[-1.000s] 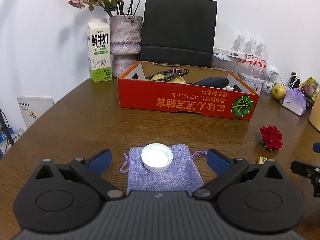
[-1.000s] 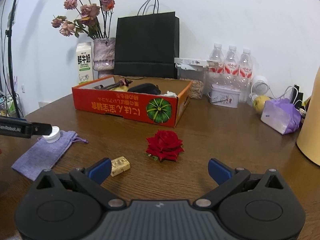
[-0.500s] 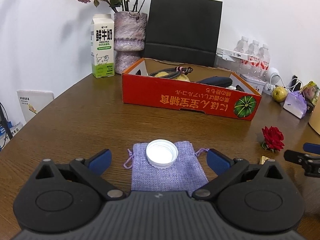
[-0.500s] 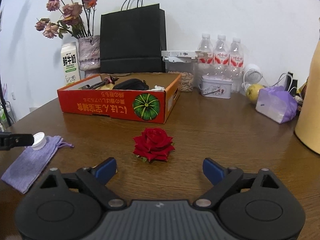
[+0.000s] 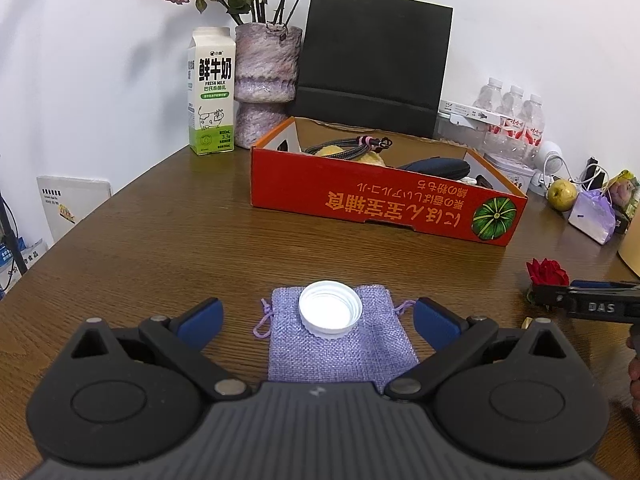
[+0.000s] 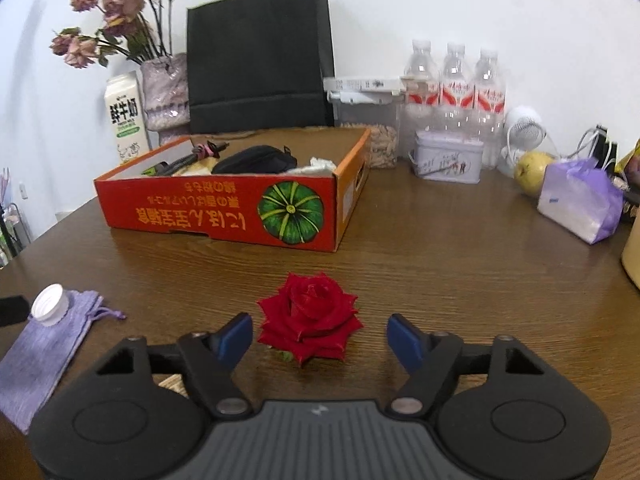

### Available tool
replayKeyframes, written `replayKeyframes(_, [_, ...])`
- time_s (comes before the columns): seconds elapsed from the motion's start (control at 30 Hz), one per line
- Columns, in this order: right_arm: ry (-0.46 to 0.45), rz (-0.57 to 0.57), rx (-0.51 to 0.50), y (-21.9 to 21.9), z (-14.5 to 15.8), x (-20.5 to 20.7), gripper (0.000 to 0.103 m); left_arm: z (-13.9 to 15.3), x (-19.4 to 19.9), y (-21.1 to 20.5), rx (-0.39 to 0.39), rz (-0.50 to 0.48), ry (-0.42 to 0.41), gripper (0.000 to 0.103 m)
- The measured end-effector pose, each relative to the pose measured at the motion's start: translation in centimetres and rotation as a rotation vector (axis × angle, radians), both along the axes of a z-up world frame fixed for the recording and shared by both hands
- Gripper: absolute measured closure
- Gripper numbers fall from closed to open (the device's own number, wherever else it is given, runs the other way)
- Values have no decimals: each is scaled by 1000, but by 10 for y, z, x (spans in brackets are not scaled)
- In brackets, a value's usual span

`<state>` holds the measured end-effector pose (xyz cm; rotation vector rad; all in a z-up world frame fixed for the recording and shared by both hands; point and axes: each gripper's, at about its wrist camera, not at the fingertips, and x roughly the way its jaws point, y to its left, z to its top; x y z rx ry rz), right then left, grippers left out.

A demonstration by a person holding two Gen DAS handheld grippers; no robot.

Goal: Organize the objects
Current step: 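Grasp the white round lid with left tool while right tool grasps the red rose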

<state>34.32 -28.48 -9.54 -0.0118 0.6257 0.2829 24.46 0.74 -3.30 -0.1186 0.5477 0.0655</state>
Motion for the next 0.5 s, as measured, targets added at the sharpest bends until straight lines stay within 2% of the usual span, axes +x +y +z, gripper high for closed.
replayKeyframes(0.03, [16,3,-4,2,-1,3,38,0,0,0,0,0,1,0])
replayKeyframes(0.1, [18,8,-20,5,-2,6,43,0,0,0,-1,-2,4,0])
replayKeyframes(0.2, [19,21,-36,9,-2,6,46,-1,0,0,-2,-6,4,0])
replayKeyframes(0.3, [13,24,-23,8,-2,5,60,-1,0,0,-5,-7,2,0])
replayKeyframes(0.4, [-6,12,8,2,1,2,61,-1,0,0,-5,-7,5,0])
replayKeyframes(0.5, [-74,-1,20,-2,6,-8,62,-2,-1,-1,-5,-10,8,0])
